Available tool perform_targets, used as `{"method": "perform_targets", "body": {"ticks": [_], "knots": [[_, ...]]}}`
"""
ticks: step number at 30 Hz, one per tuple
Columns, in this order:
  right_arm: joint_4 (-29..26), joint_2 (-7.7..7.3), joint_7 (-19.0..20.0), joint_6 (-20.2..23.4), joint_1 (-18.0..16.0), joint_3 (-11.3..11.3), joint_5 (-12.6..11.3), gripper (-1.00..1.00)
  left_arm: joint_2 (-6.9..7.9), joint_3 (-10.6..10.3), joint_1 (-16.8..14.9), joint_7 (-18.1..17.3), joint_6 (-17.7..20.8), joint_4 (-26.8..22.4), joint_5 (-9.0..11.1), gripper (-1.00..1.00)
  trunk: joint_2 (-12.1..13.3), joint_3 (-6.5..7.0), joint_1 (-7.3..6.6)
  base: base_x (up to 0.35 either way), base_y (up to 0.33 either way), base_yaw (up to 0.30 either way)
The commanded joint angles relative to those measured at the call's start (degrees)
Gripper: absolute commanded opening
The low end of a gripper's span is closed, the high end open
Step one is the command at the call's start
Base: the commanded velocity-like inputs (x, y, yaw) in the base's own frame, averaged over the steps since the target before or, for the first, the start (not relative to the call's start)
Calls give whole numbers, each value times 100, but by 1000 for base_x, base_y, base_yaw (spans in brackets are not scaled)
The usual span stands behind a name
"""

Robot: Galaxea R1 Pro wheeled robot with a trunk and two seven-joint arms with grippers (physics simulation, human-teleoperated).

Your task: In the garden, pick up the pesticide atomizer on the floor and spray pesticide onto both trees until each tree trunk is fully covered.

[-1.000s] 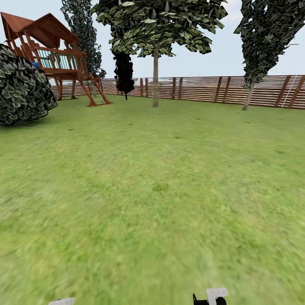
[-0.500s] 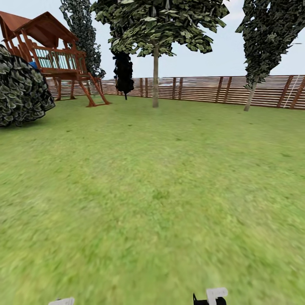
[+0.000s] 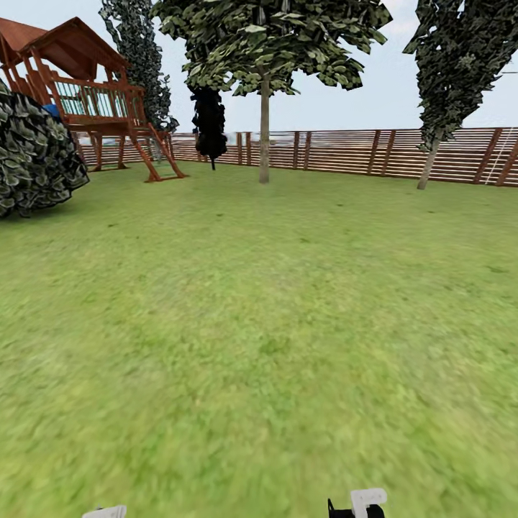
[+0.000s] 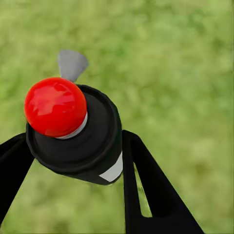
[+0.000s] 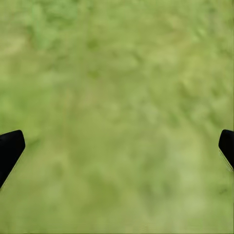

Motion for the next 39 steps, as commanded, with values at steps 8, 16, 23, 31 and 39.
{"method": "perform_targets", "body": {"ticks": [8, 16, 23, 31, 39], "knots": [[6, 1, -58, -5, -4, 44, 26, 100, -7, 48, -4, -41, -11, 0, -13, -100, -2, -5, 3, 340, 0, 0], [6, 1, -58, -5, -4, 46, 26, 100, -8, 50, -2, -41, -10, 0, -7, -100, -2, -5, 3, 340, 0, 0], [4, 1, -58, -5, -4, 44, 26, 100, -8, 50, -4, -41, -10, 0, -6, -100, -2, -5, 3, 340, 0, 0], [5, 1, -58, -5, -4, 46, 26, 100, -8, 50, -4, -41, -9, 0, -6, -100, -2, -5, 3, 340, 0, 0], [6, 1, -58, -5, -4, 44, 26, 100, -8, 50, -3, -41, -11, 0, -10, -100, -2, -5, 3, 340, 0, 0]]}}
